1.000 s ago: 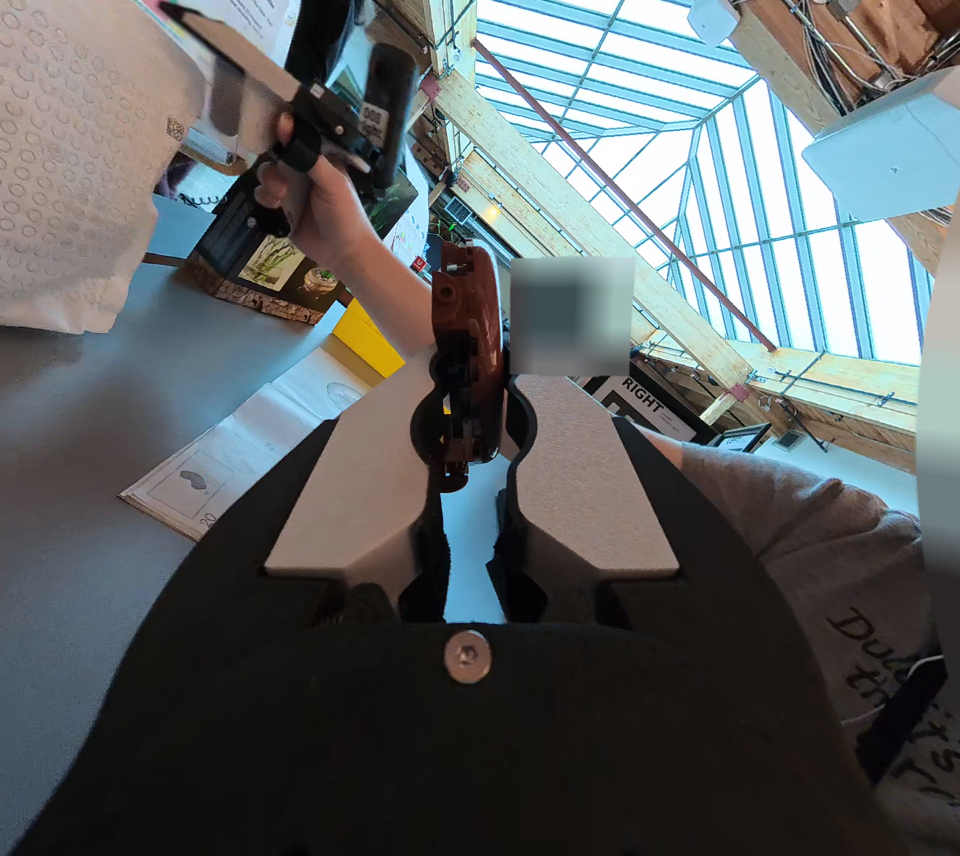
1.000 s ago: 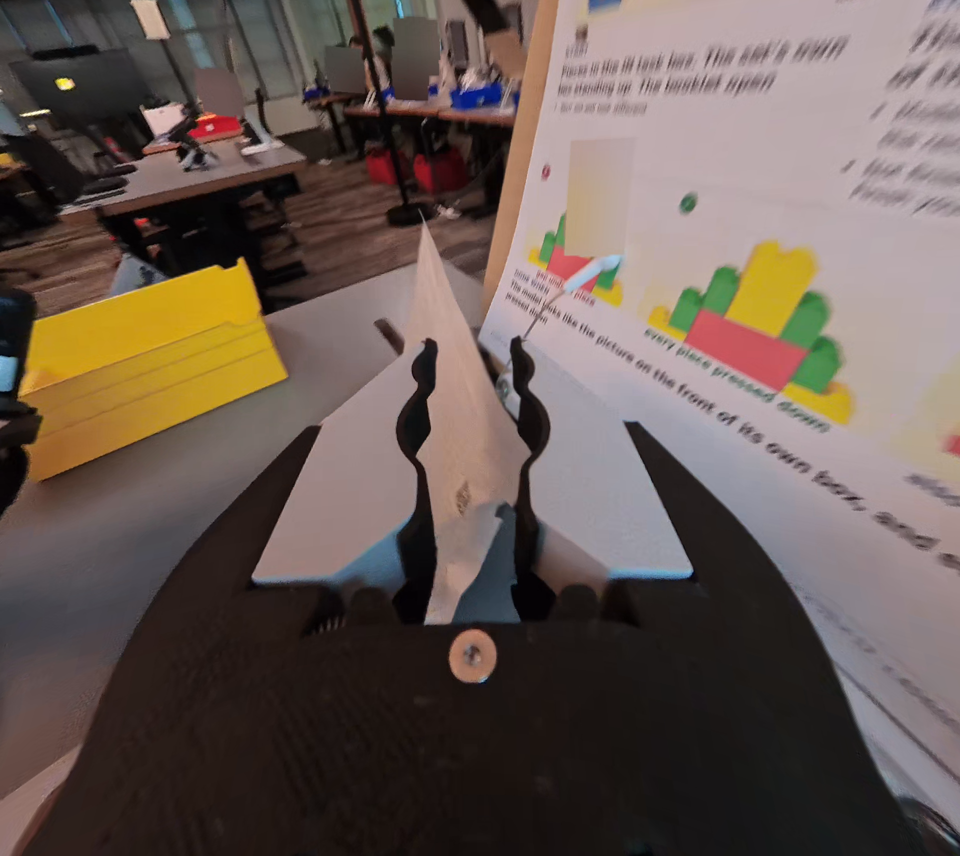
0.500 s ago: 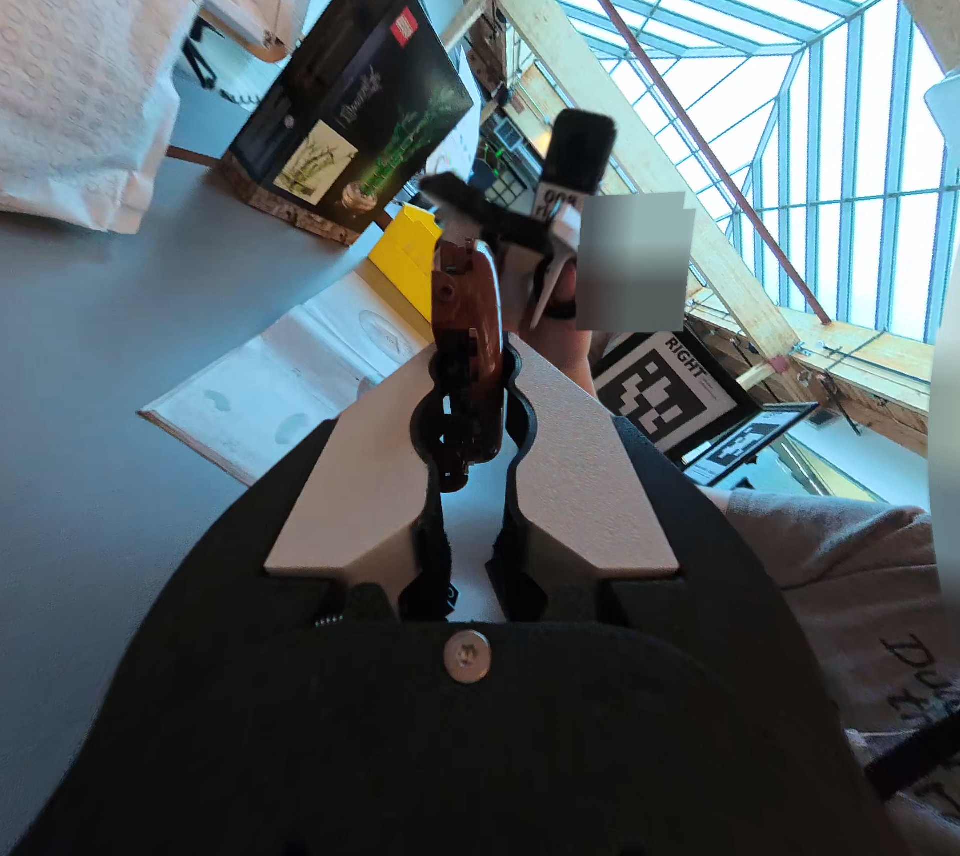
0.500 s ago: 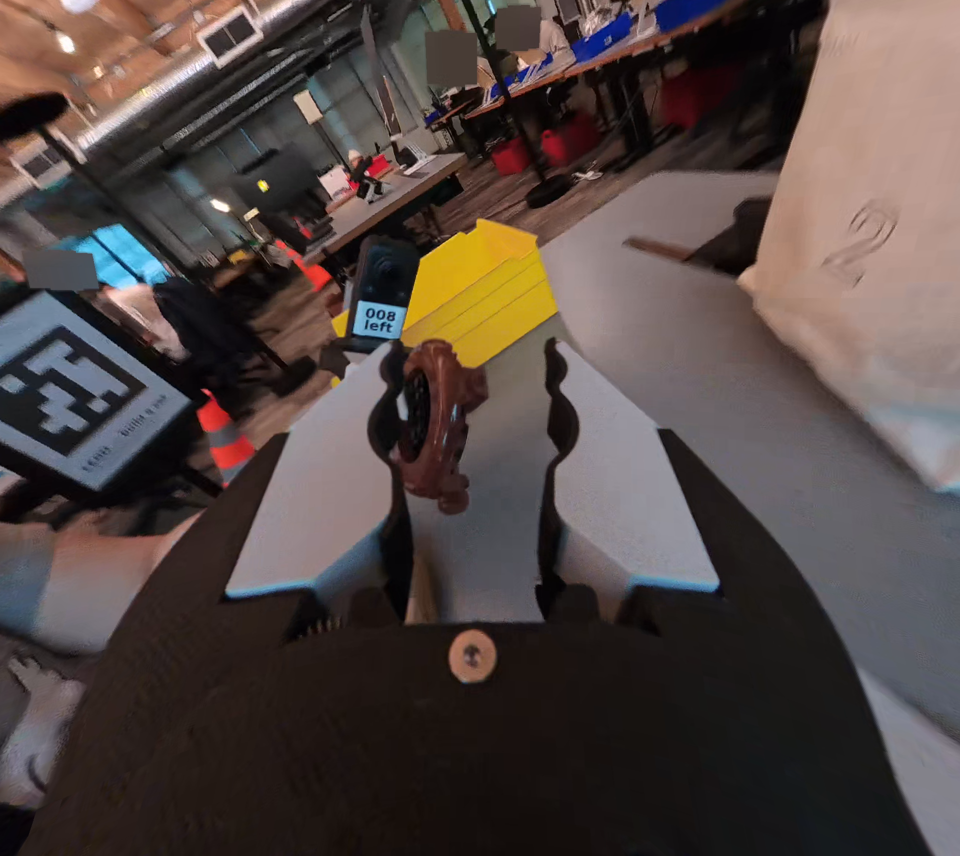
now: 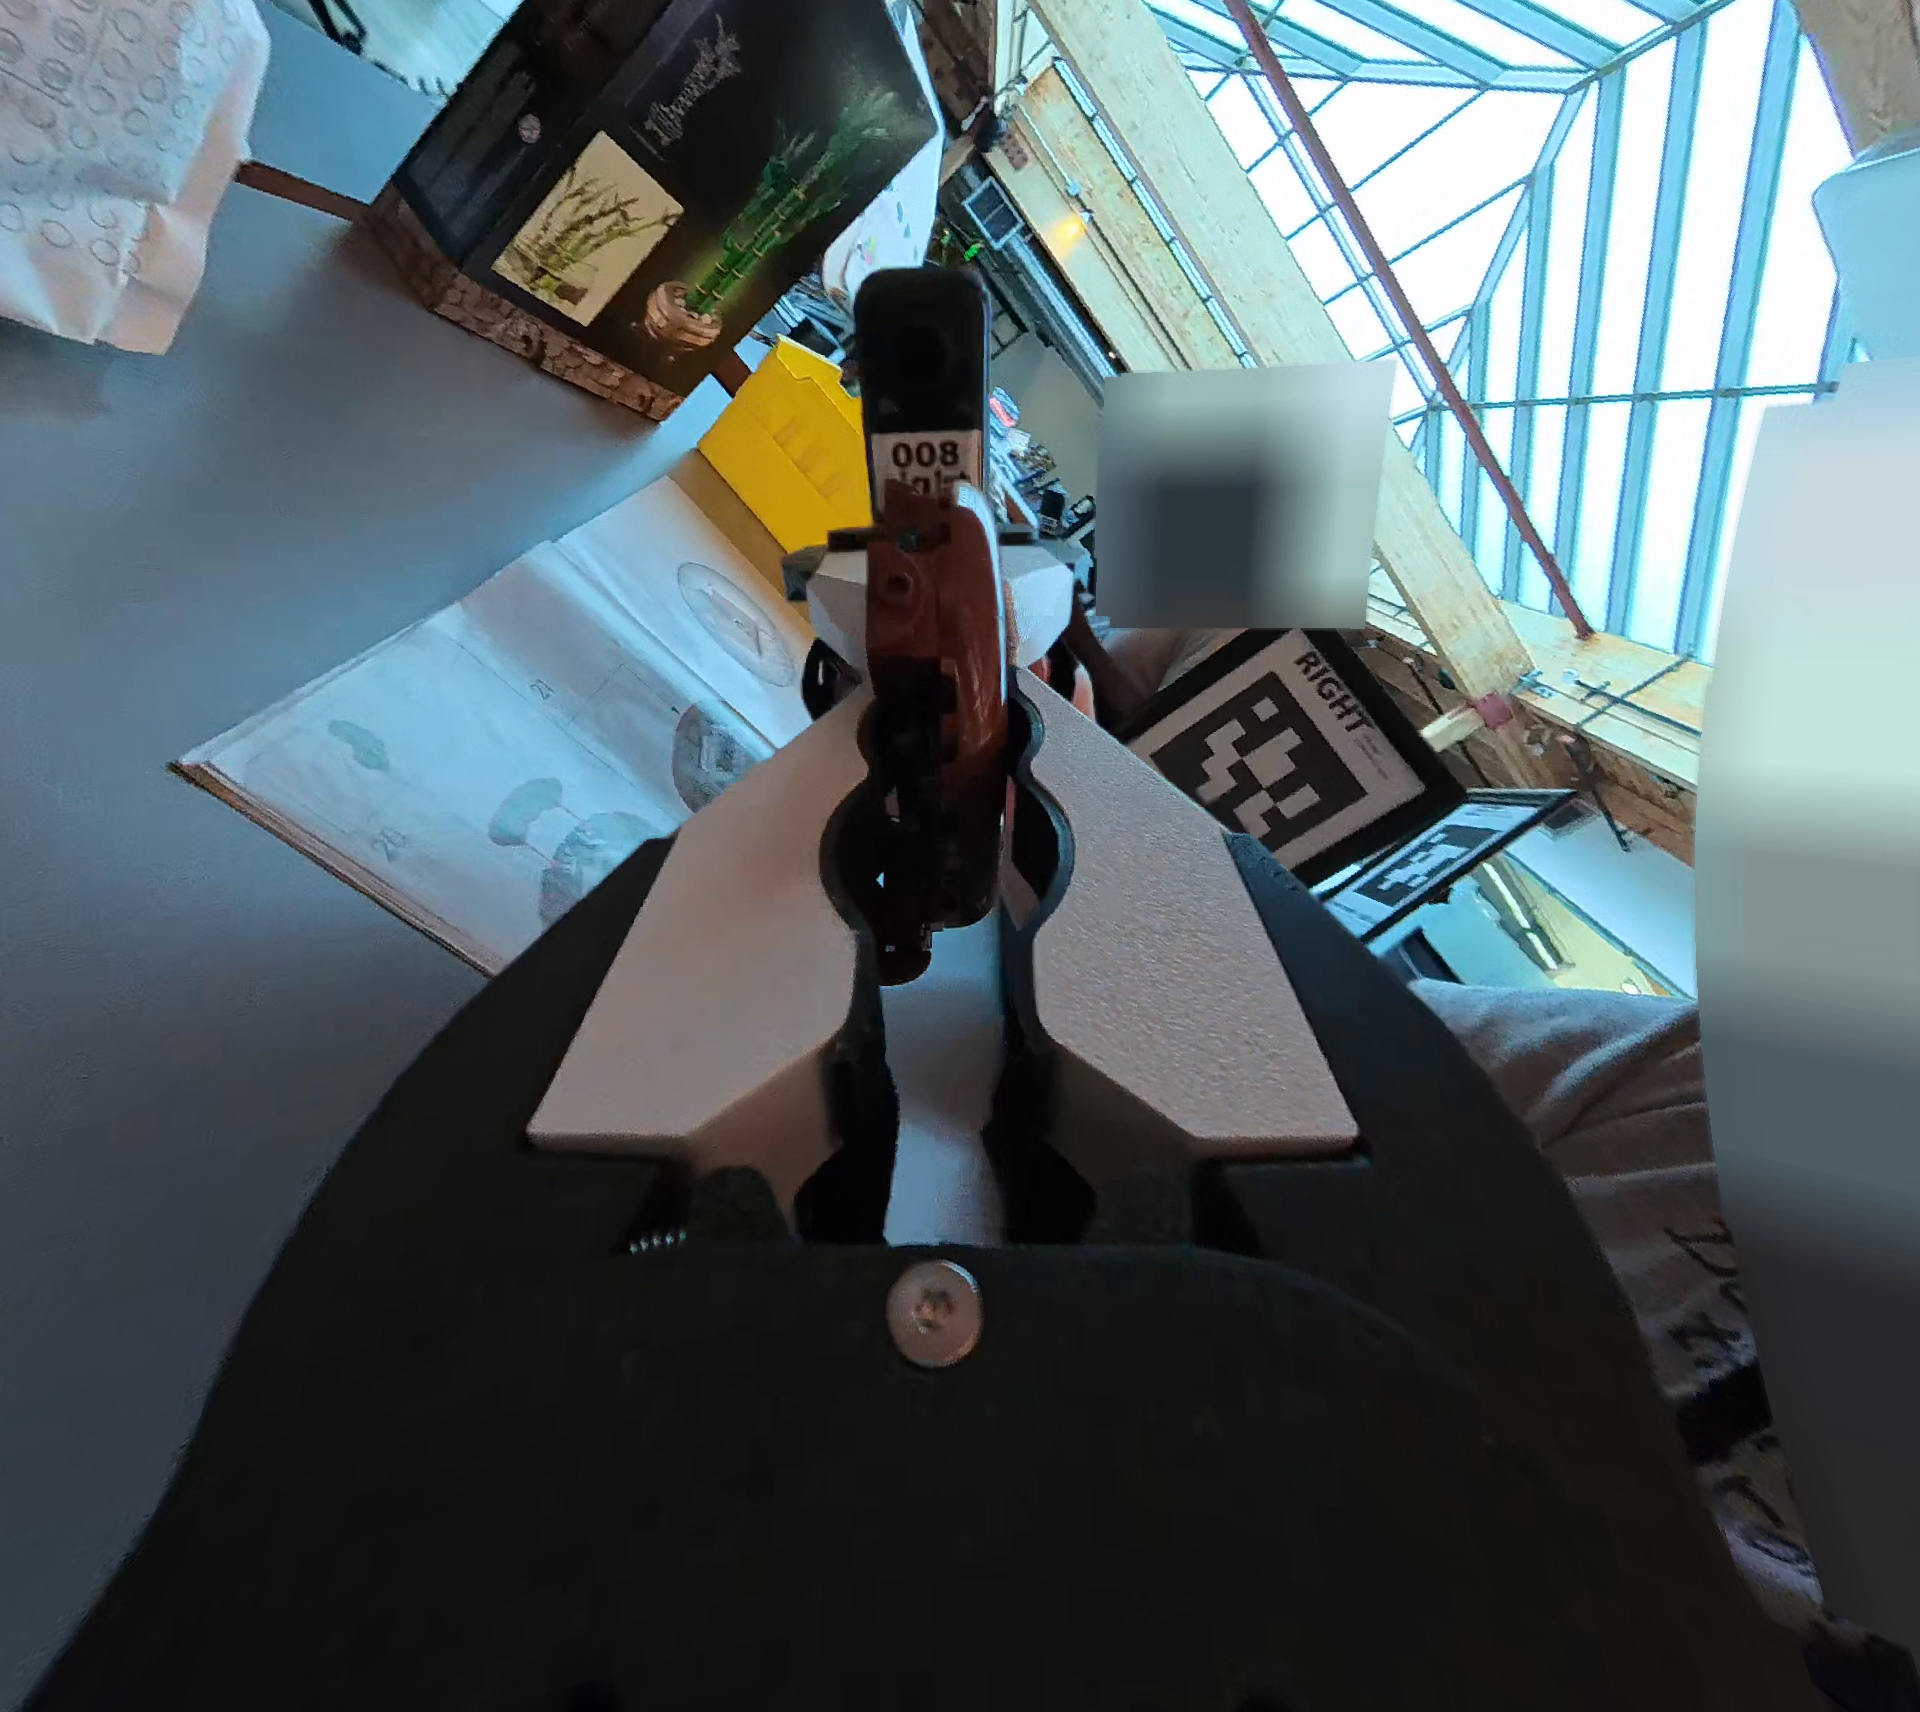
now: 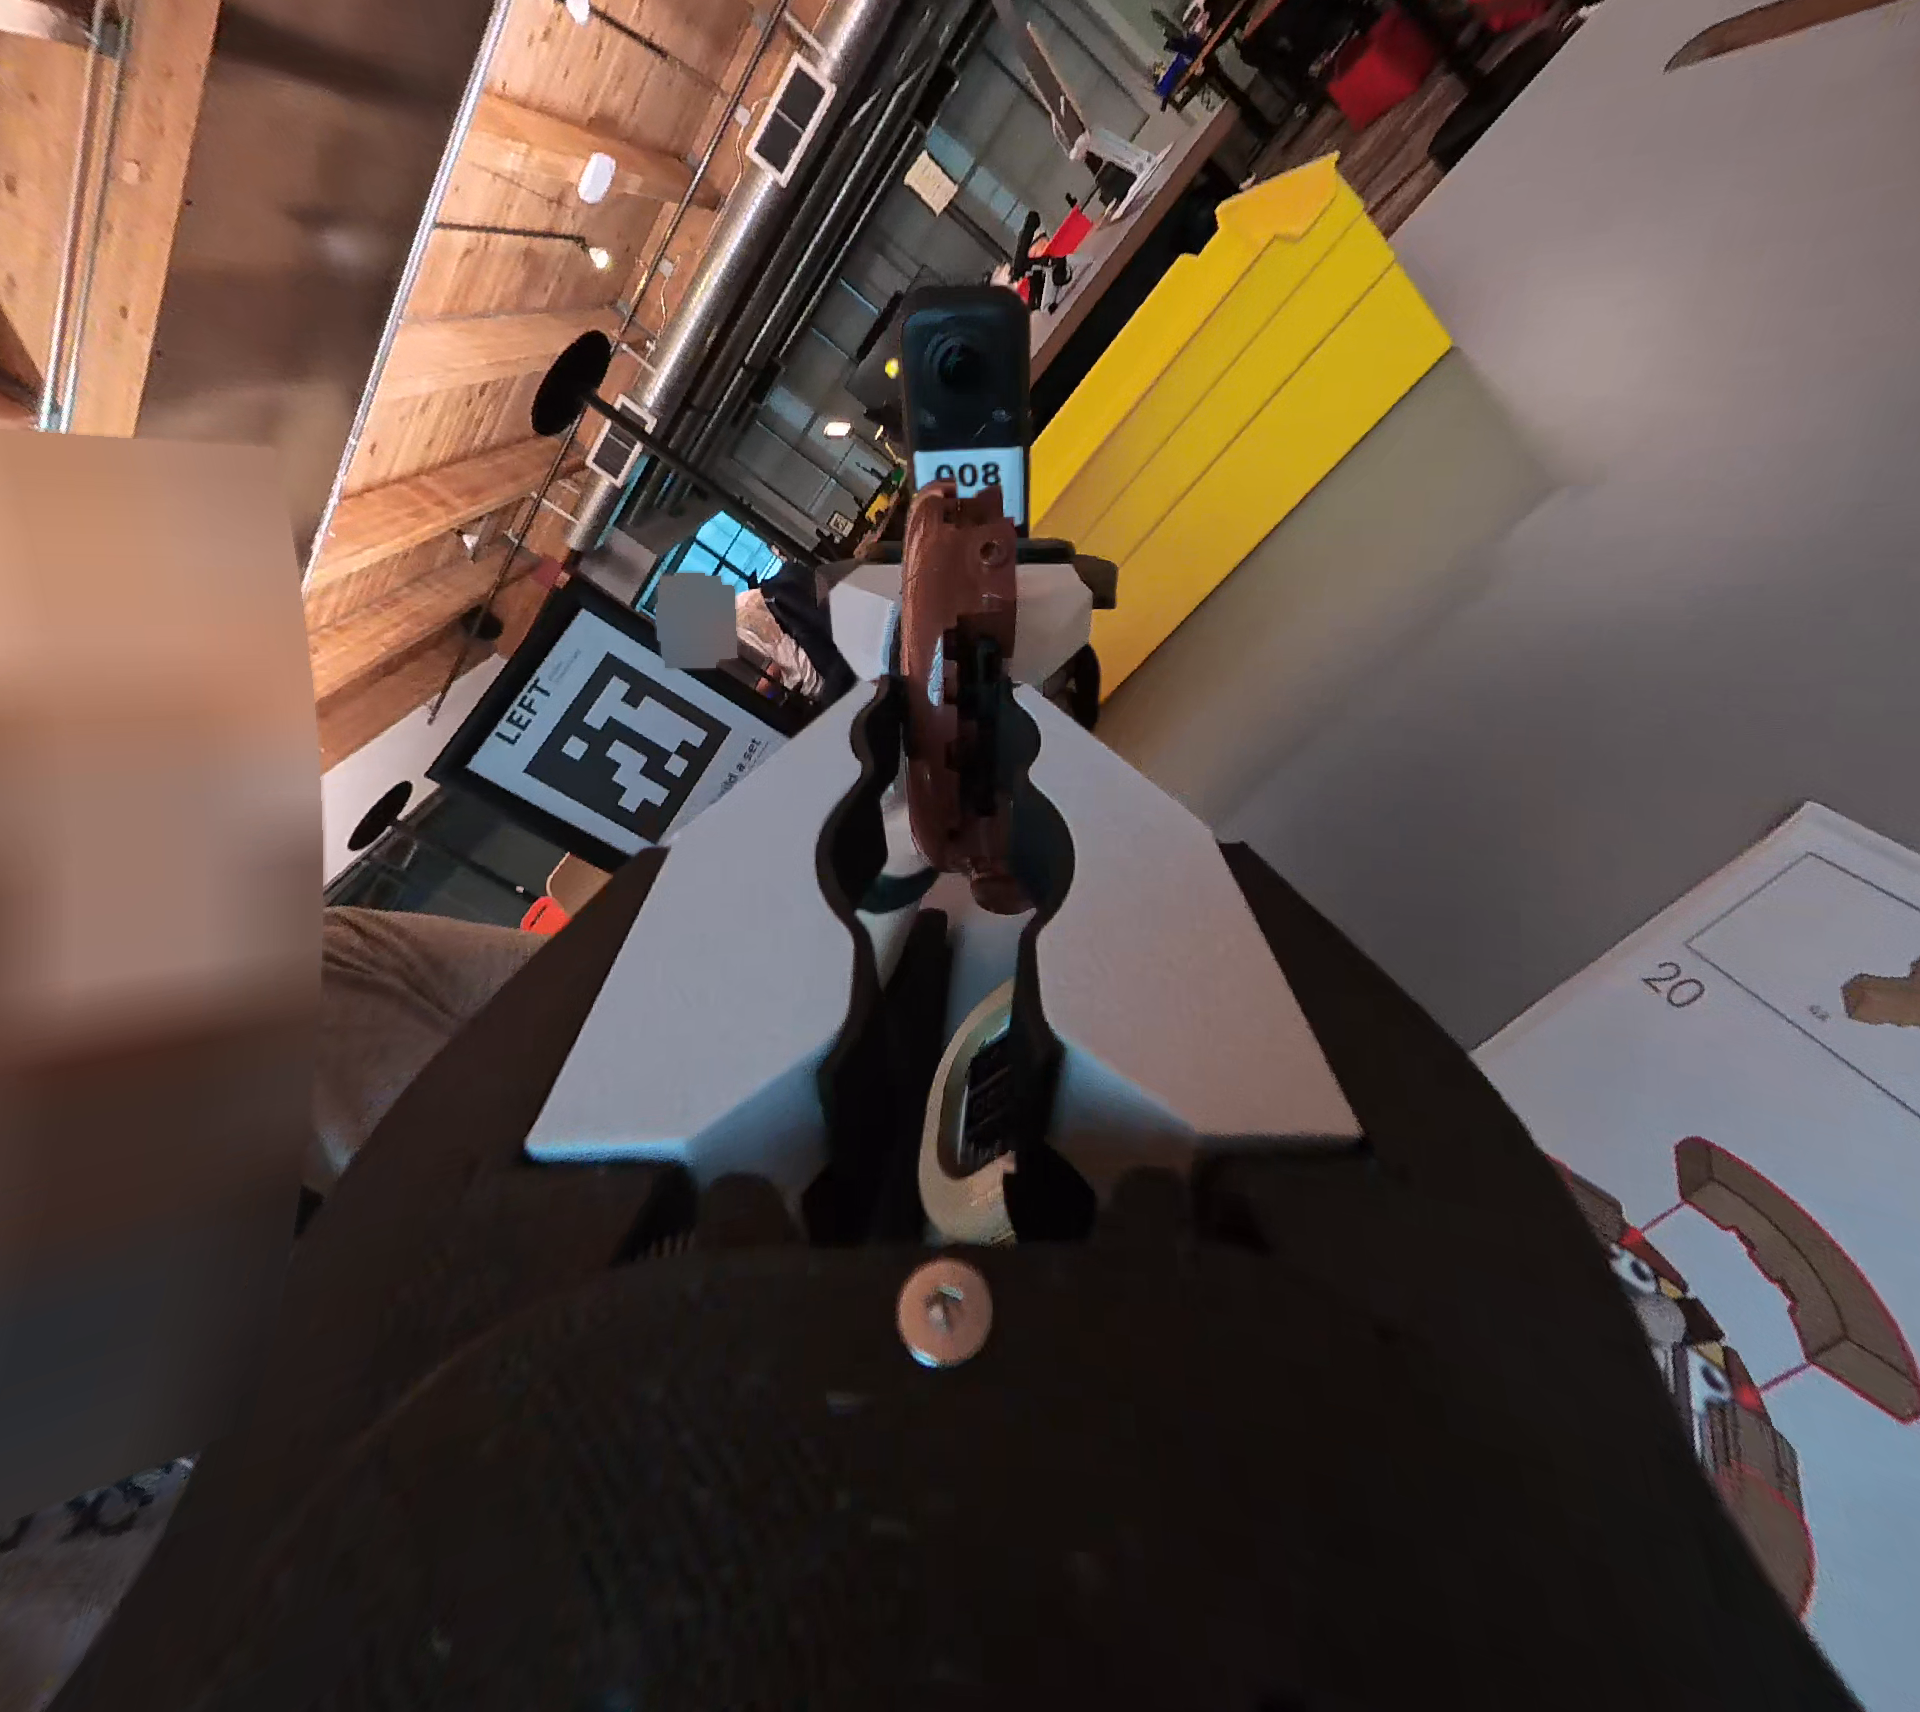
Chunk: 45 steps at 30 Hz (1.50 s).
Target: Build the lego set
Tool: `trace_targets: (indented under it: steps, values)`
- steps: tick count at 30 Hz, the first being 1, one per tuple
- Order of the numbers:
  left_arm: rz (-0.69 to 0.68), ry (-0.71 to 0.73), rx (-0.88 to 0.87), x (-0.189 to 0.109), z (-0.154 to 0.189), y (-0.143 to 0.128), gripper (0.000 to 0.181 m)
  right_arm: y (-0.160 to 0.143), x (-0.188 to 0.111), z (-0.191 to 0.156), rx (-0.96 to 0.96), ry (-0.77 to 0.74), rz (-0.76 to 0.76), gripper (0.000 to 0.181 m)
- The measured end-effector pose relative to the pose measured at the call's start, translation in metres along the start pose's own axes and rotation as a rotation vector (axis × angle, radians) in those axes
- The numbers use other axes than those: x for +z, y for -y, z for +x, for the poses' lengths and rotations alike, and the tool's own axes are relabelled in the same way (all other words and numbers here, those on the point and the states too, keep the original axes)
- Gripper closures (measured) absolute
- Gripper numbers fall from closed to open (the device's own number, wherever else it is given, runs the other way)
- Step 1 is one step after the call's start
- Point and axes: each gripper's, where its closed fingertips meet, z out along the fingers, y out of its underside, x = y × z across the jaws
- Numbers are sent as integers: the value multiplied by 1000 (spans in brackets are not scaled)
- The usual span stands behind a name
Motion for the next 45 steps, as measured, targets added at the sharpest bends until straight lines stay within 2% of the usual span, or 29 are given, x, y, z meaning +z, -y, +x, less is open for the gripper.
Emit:
trace_targets:
  steps: [5,10,12,15,17,18,20,23,25,27,29,30,32,35,37,41,45]
  values:
    - [-31,-80,-126,-2,-2,-5,149,-8,-1,4,24,-11,-25,166]
    - [-47,-33,-119,-4,-13,-8,155,-15,-3,9,16,-26,-68,166]
    - [-78,-37,-103,-3,-12,-13,162,-14,-3,11,11,-33,-57,165]
    - [-139,-17,-99,-2,-13,-21,163,-7,-7,14,-42,-65,-9,164]
    - [-128,12,-99,-3,-13,-19,163,3,-18,9,-195,-134,46,129]
    - [-121,19,-101,-4,-13,-17,163,6,-25,-2,-311,-156,61,121]
    - [-99,44,-110,-9,-16,-13,163,-9,-33,-24,-550,-209,-3,123]
    - [-74,57,-166,-15,-26,-10,163,-52,-40,-17,-783,-361,-191,123]
    - [-56,52,-218,-16,-33,-10,163,-72,-44,2,-829,-478,-273,128]
    - [-49,36,-262,-16,-37,-11,163,-62,-41,9,-862,-559,-198,133]
    - [-47,28,-274,-14,-38,-12,163,-48,-34,14,-709,-554,-117,136]
    - [-53,34,-269,-13,-38,-13,163,-44,-28,14,-608,-509,-95,133]
    - [-48,51,-272,-12,-40,-15,163,-31,-22,21,-561,-531,-48,107]
    - [-30,50,-303,-12,-41,-14,163,-27,-9,29,-942,-670,-123,77]
    - [-32,66,-309,-12,-45,-15,163,-31,3,37,-1079,-726,-208,78]
    - [-13,87,-334,-15,-51,-15,163,-28,13,53,-1080,-809,-249,98]
    - [-15,74,-357,-18,-51,-14,163,-31,12,56,-1172,-833,-322,97]
